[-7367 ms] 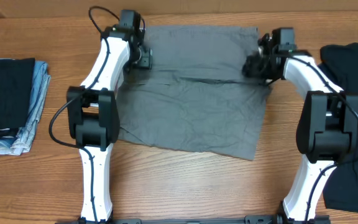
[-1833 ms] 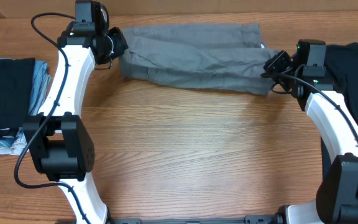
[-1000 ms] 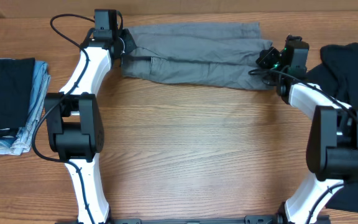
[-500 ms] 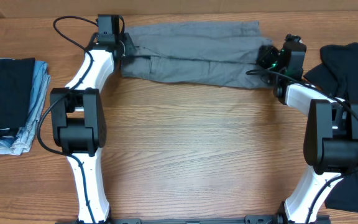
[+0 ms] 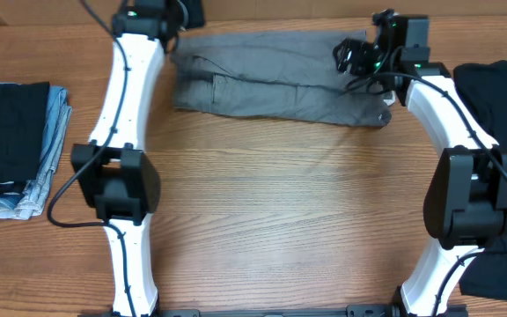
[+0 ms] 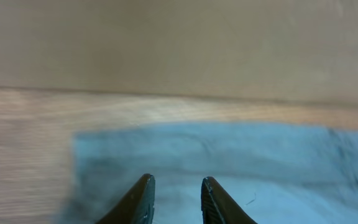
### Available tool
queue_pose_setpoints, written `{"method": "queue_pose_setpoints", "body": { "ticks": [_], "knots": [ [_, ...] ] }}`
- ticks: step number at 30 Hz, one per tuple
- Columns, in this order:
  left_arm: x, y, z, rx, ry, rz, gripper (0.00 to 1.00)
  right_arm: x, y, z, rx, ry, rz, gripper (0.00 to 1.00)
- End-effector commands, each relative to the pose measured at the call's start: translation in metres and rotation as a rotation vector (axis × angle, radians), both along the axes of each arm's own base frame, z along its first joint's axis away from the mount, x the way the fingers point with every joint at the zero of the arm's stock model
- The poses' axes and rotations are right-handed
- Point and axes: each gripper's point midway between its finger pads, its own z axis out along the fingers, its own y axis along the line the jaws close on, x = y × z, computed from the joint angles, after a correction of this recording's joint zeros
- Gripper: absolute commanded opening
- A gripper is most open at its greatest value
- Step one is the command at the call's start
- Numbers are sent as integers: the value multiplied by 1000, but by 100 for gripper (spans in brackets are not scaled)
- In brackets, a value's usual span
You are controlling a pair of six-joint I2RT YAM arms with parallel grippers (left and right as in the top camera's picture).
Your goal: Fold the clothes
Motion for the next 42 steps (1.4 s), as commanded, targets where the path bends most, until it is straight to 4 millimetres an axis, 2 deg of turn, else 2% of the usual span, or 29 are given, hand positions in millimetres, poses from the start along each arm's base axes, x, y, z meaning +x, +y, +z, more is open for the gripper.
{"method": "queue_pose_setpoints", "body": {
  "ticks": [1, 2, 5, 7, 8, 9, 11, 12, 14, 15, 17, 18, 20, 22, 25, 27, 29, 32, 38, 42],
  "knots": [
    [-10, -39, -53, 50, 96, -134, 40, -5, -1, 11, -63, -26, 64, 92],
    [-9, -41, -59, 57, 103, -139, 44, -5, 2, 12, -77, -45, 106, 89],
    [-4, -43, -78, 59, 115, -142, 40, 0, 7, 19, -95, -100, 152, 80],
    [-1, -44, -102, 62, 138, -143, 34, 8, 11, 27, -96, -150, 155, 77],
    [0, -44, -115, 67, 158, -140, 31, 11, 14, 26, -95, -161, 158, 77],
    [-1, -43, -133, 72, 186, -141, 31, 14, 16, 20, -95, -161, 162, 72],
    [-3, -42, -159, 77, 230, -141, 34, 19, 18, -1, -94, -144, 165, 69],
    [-5, -42, -172, 80, 251, -141, 35, 22, 18, -15, -93, -130, 166, 75],
    [-7, -40, -191, 91, 280, -135, 38, 27, 18, -37, -96, -118, 168, 76],
    [-7, -31, -201, 131, 295, -105, 39, 32, 18, -51, -95, -117, 168, 76],
    [-7, -19, -207, 187, 305, -61, 40, 34, 18, -73, -94, -101, 169, 76],
    [-7, -14, -208, 210, 307, -43, 41, 33, 18, -85, -94, -81, 170, 81],
    [-8, -11, -209, 227, 312, -53, 41, 26, 18, -110, -91, -20, 173, 82],
    [-14, -9, -215, 232, 340, -54, 41, 15, 13, -129, -97, 54, 165, 82],
    [-28, -6, -240, 245, 418, -60, 43, -4, 10, -143, -97, 156, 162, 76],
    [-47, -2, -254, 260, 506, -67, 41, -28, 9, -156, -92, 271, 167, 75],
    [-64, 0, -258, 268, 578, -76, 36, -52, 8, -166, -85, 380, 171, 76],
    [-95, 6, -263, 272, 709, -58, 29, -92, 7, -175, -64, 567, 152, 68],
    [-149, 14, -258, 273, 935, 1, 21, -164, 7, -175, -42, 884, 132, 65],
    [-162, 16, -233, 279, 970, 3, 22, -184, 6, -171, -41, 970, 134, 64]
  ]
}}
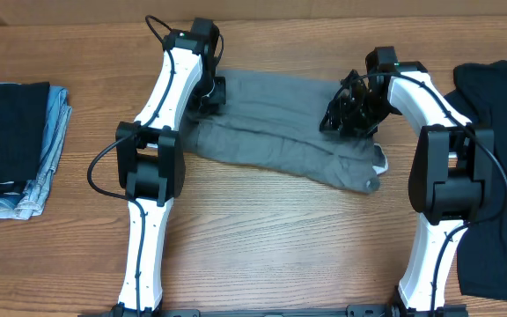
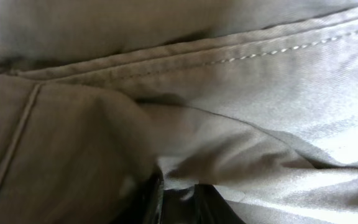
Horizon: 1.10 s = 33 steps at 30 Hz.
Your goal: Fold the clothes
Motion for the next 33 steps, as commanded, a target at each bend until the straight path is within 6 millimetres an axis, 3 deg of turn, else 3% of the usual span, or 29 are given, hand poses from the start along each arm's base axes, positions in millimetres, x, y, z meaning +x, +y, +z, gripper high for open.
{"method": "queue_pose_setpoints", "body": {
  "ticks": [1, 5, 10, 12, 13, 15, 16, 20, 25, 30, 33],
  "knots": [
    [-35, 18, -19, 64, 150, 42, 22, -54, -20, -56, -127, 245, -9, 64],
    [-31, 17, 39, 43, 58, 43, 24, -46, -9, -37, -127, 177, 16, 65],
    [-32, 16, 123, 3, -98, 53, 33, -21, -4, 47, -111, -64, 11, 75],
    [-33, 13, 153, -32, -168, 51, 41, -14, -6, 91, -102, -185, -4, 83],
    [-32, 13, 161, -37, -193, 51, 49, -11, -7, 103, -100, -224, -5, 89],
    [-25, 12, 171, -46, -242, 34, 89, -1, -14, 121, -142, -313, -12, 100],
    [-18, 12, 173, -47, -274, 3, 100, 5, -19, 122, -170, -339, -20, 100],
    [5, 7, 164, -27, -339, -180, 100, 30, -40, 118, -283, -429, -33, 100],
    [27, 16, 112, -15, -294, -160, 100, 57, -44, 85, -304, -449, -40, 100],
    [32, 32, 59, -5, -209, -128, 100, 60, -44, 43, -314, -395, 19, 100],
    [36, 39, 34, -5, -181, -114, 100, 63, -44, 34, -315, -397, 21, 100]
  ]
}}
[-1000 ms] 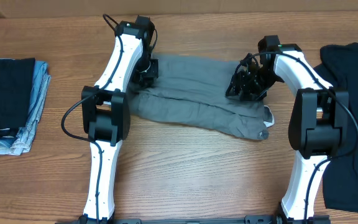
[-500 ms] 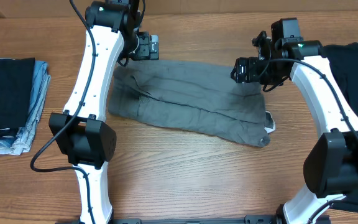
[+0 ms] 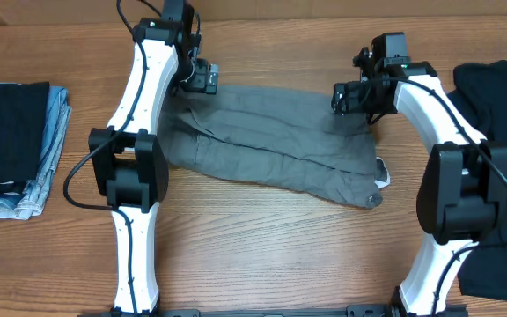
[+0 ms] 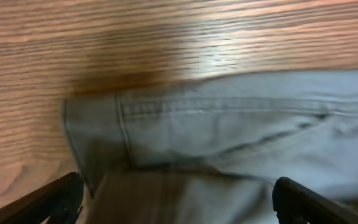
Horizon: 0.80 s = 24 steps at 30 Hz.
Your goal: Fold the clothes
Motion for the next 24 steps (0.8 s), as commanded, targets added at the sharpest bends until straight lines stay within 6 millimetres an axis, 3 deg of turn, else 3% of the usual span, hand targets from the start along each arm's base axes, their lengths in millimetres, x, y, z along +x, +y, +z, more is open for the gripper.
{"method": "queue_pose_setpoints", "body": {
  "ticks": [1, 5, 8, 9, 13, 14, 15, 16, 17, 18, 21, 24],
  "knots": [
    [3, 5, -24, 0, 24, -14, 100, 6, -3, -5, -16, -19, 12, 100],
    [14, 0, -37, -21, 0, -17, 100, 8, -3, -7, -15, -25, 12, 100],
    [12, 0, -52, -18, 29, -14, 99, 4, -3, -13, -16, -16, 12, 98],
    [10, 1, -53, -17, 35, -14, 95, 4, -3, -16, -16, -9, 12, 96],
    [12, 1, -53, -17, 30, -14, 95, 2, -3, -37, -17, 26, 12, 96],
    [13, 1, -53, -17, 25, -14, 90, 2, -3, -39, -17, 28, 12, 92],
    [15, 1, -53, -18, 18, -14, 69, 4, -3, -38, -17, 21, 12, 81],
    [16, 1, -52, -19, 11, -14, 36, 7, -3, -37, -16, 10, 12, 64],
    [18, 0, -51, -20, 4, -14, 16, 9, -3, -35, -16, 2, 12, 45],
    [19, 0, -47, -21, -5, -14, 4, 11, -3, -33, -16, -5, 12, 25],
    [32, -2, -14, -29, -70, -16, 4, 32, -2, -8, -12, -74, 11, 6],
    [46, -3, 30, -38, -160, -20, 4, 50, -1, 23, -10, -131, 11, 4]
  ]
}}
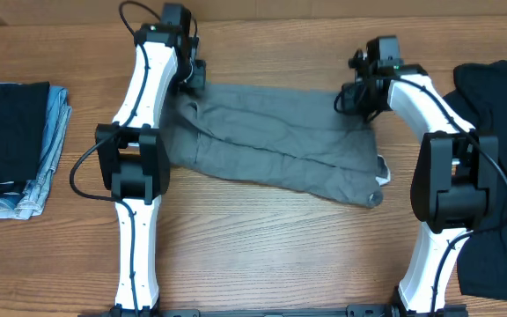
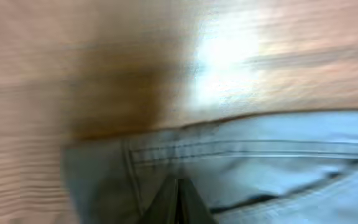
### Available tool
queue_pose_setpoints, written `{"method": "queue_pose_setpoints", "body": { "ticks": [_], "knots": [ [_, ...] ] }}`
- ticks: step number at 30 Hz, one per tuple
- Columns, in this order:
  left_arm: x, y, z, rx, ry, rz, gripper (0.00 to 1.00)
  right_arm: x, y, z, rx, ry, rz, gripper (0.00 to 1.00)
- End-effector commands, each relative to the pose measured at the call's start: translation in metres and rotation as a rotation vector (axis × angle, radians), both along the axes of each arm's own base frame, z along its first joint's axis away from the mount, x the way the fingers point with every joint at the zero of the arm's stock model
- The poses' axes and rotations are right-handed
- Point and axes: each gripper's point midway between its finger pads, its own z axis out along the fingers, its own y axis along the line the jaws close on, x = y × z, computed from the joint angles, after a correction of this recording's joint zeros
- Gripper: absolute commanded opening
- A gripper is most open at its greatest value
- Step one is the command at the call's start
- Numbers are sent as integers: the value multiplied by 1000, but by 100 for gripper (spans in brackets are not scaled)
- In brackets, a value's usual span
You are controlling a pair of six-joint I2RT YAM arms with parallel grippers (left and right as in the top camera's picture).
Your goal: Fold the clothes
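Grey trousers [image 1: 280, 145] lie spread flat on the wooden table [image 1: 262, 255], slanting from upper left to lower right. My left gripper [image 1: 186, 72] is at their far left corner. In the blurred left wrist view its fingers [image 2: 178, 200] are pressed together on the grey cloth [image 2: 278, 162], next to a stitched hem [image 2: 166, 149]. My right gripper [image 1: 356, 91] is at the far right corner of the trousers. Only the overhead view shows it, and its jaws cannot be made out there.
A stack of folded clothes [image 1: 11, 145], dark cloth over denim, lies at the left edge of the table. A black garment [image 1: 500, 167] is heaped at the right edge, behind my right arm.
My left gripper's jaws were wide apart over the trousers' far left corner; now they are shut there on the cloth. The trousers lie much as before. My right gripper has shifted slightly at its corner.
The trousers first lay folded along the far edge, a gripper at each far corner. Then they were nearer, with my left gripper shut in the cloth. Then they lay spread out and my left gripper was open. Now it is shut at the far left corner.
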Motion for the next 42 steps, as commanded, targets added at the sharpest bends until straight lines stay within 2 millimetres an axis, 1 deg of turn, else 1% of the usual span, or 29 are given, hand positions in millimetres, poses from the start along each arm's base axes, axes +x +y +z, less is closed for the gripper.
{"method": "queue_pose_setpoints", "body": {
  "ticks": [1, 2, 4, 6, 8, 9, 10, 11, 13, 14, 15, 18, 19, 20, 21, 22, 23, 25, 26, 28, 29, 32, 34, 36, 37, 39, 40, 41, 42],
  "knots": [
    [24, -6, 62, -29, -155, -16, 4, 30, -2, 47, -1, -108, -5, 4],
    [26, -6, 78, -32, -181, -16, 4, 30, -2, 55, -1, -105, -5, 4],
    [22, -5, 90, -32, -183, -17, 5, 26, -2, 65, -2, -81, -5, 4],
    [15, -4, 87, -25, -156, -19, 10, 23, -2, 69, -3, -65, -5, 4],
    [7, -3, 84, -24, -119, -19, 4, 18, -2, 67, -4, -42, -5, 4],
    [1, -3, 81, -21, -93, -19, 14, 15, -2, 66, -5, -31, -5, 4],
    [-5, -2, 78, -18, -65, -18, 19, 13, -2, 65, -6, -23, -5, 4],
    [-12, -1, 76, -17, -36, -9, 18, 12, -3, 65, -6, -15, -5, 4],
    [-21, 0, 74, -23, 4, 27, 20, 9, -3, 64, -7, -5, -5, 4],
    [-21, 0, 74, -24, 4, 32, 36, 10, -3, 64, -6, -6, -5, 4],
    [-17, 0, 75, -26, -11, 33, 65, 11, -3, 64, -6, -14, -5, 4],
    [7, -4, 75, -39, -102, 31, 96, 18, -2, 67, -4, -42, -5, 4],
    [13, -4, 70, -41, -116, 31, 97, 18, -2, 67, -4, -43, -5, 4],
    [14, -4, 62, -40, -107, 31, 96, 18, -2, 67, -4, -43, -5, 4],
    [10, -4, 55, -37, -84, 32, 95, 18, -2, 67, -4, -43, -5, 4],
    [1, -3, 41, -32, -33, 43, 98, 18, -2, 67, -4, -43, -5, 4],
    [-2, -2, 36, -31, -14, 48, 100, 18, -2, 67, -4, -41, -5, 4],
    [-9, -2, 22, -34, 28, 83, 99, 17, -2, 65, -5, -37, -5, 4],
    [-11, -1, 18, -37, 40, 102, 85, 16, -2, 65, -5, -36, -5, 4],
    [-11, -1, 18, -37, 42, 104, 23, 16, -2, 64, -5, -32, -5, 4],
    [-15, 0, 17, -34, 59, 104, 8, 16, -2, 64, -5, -32, -5, 4],
    [-27, 0, 15, -30, 108, 106, 4, 16, -2, 64, -5, -32, -5, 4],
    [-49, -3, 14, -58, 203, 143, 4, 15, -2, 64, -5, -31, -5, 4],
    [-71, -14, 17, -117, 298, 139, 4, 15, -2, 64, -5, -28, -5, 4],
    [-80, -15, 17, -126, 335, 154, 4, 14, -3, 64, -6, -27, -5, 4],
    [-93, -10, 18, -97, 386, 175, 4, 12, -3, 63, -6, -15, -5, 4],
    [-97, 2, 17, -27, 395, 209, 4, 11, -3, 62, -6, -11, -5, 4],
    [-97, 10, 16, 17, 391, 223, 7, 11, -3, 62, -6, -13, -5, 4],
    [-98, 11, 14, 25, 396, 226, 11, 12, -3, 63, -6, -14, -5, 4]
  ]
}}
